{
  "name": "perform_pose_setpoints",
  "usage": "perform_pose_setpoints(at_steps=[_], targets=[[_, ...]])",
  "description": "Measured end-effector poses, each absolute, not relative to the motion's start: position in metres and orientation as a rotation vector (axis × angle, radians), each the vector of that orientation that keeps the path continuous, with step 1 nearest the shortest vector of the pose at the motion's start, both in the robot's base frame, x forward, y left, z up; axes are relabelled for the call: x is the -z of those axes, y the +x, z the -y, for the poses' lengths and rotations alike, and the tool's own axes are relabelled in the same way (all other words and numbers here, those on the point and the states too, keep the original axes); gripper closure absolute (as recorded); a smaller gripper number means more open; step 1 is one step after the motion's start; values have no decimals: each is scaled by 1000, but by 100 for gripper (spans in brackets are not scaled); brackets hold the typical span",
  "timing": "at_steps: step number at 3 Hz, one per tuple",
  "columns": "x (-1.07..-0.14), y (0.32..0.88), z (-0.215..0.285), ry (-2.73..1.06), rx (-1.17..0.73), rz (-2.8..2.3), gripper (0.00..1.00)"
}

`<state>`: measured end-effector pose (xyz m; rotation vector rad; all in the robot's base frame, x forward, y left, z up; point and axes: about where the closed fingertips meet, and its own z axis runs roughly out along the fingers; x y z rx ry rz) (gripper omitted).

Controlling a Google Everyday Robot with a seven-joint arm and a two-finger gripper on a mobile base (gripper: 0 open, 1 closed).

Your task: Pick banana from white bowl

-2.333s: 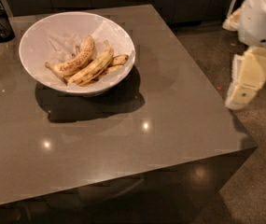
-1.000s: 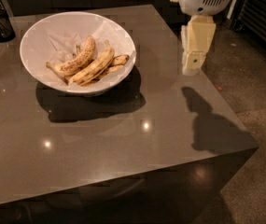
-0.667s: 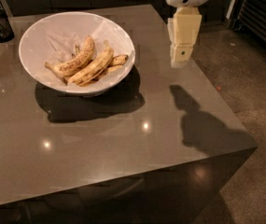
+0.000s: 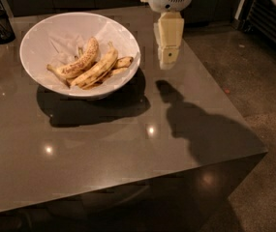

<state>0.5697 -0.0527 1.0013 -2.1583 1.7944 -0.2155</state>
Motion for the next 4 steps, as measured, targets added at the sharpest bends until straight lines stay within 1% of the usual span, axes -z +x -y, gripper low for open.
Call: perform_pose_setpoints(at_steps=[2,3,4], targets=[[-1002,577,46,-2137,229,-1769,0],[-1004,597,26,-2190,249,-1698,0],[-1003,613,8,-2243,254,-1638,9]])
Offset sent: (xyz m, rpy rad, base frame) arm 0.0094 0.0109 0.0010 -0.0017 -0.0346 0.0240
